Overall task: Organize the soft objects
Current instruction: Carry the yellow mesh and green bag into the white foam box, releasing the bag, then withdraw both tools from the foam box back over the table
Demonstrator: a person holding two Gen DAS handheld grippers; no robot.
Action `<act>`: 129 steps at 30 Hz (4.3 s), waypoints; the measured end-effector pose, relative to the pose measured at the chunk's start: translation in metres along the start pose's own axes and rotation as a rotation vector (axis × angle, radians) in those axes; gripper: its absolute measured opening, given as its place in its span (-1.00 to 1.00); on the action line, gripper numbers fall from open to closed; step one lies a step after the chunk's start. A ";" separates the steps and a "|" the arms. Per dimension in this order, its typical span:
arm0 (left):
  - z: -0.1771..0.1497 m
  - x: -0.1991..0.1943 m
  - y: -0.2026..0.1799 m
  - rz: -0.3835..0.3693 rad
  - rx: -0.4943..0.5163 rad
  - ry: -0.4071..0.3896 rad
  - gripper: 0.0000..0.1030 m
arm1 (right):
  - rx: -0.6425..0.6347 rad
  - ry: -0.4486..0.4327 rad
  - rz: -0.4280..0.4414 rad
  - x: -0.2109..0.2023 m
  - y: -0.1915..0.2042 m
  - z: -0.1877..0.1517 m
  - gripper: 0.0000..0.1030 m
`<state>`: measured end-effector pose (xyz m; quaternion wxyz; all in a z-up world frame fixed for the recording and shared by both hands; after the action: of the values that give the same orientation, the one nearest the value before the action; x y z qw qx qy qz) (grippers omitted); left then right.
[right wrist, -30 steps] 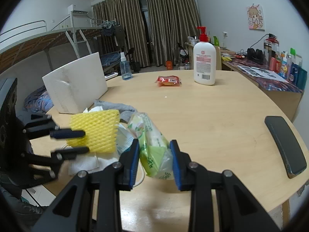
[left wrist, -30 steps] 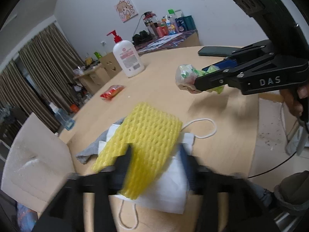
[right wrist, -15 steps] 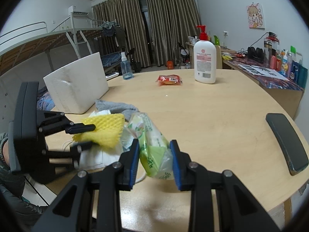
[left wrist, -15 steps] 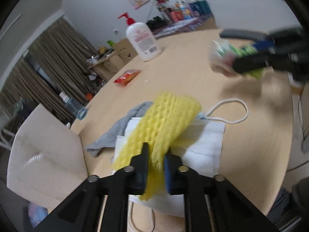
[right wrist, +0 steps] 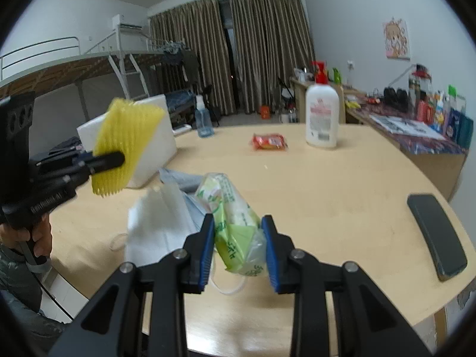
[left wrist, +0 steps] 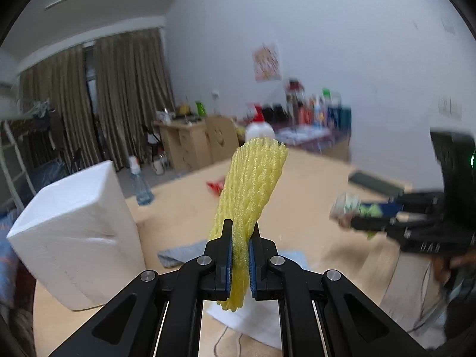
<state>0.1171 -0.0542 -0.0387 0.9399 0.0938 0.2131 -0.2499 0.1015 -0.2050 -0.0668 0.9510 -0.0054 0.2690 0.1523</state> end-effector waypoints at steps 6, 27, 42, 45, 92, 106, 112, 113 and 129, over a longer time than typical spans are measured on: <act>0.012 -0.044 0.019 0.064 -0.089 -0.120 -0.82 | -0.034 -0.084 0.058 -0.015 0.038 0.028 -0.32; 0.003 -0.139 0.135 0.359 -0.300 -0.242 -0.82 | -0.210 -0.201 0.217 0.025 0.174 0.134 -0.32; 0.016 -0.102 0.199 0.367 -0.332 -0.123 -0.82 | -0.191 -0.102 0.262 0.076 0.205 0.164 -0.32; 0.024 -0.092 0.210 0.362 -0.333 -0.101 -0.82 | -0.179 -0.088 0.277 0.085 0.211 0.175 -0.32; 0.008 -0.130 0.274 0.531 -0.345 -0.146 0.99 | -0.215 0.076 0.275 0.160 0.256 0.210 -0.07; 0.041 -0.197 0.278 0.579 -0.298 -0.219 0.99 | -0.112 0.005 0.293 0.091 0.265 0.247 0.35; 0.053 -0.225 0.251 0.506 -0.282 -0.258 0.99 | -0.074 -0.078 0.329 0.022 0.253 0.251 0.58; 0.052 -0.226 0.244 0.487 -0.289 -0.267 0.99 | -0.079 -0.095 0.324 0.009 0.247 0.245 0.60; -0.007 -0.180 0.095 0.263 -0.369 -0.383 0.99 | -0.110 -0.331 0.011 -0.073 0.149 0.092 1.00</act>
<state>0.0216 0.1066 0.0418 0.9884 -0.1007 0.0595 -0.0964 0.0459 -0.0758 0.0599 0.9798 -0.0306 0.1000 0.1707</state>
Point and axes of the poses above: each gripper's, at about its wrist camera, not at the fingertips, and x roughly the way its jaws point, y to its left, z to its top, the point moved 4 cm from there along x, roughly the way its jaws point, and after that the axes turned 6 degrees about -z, right-handed, at the moved point
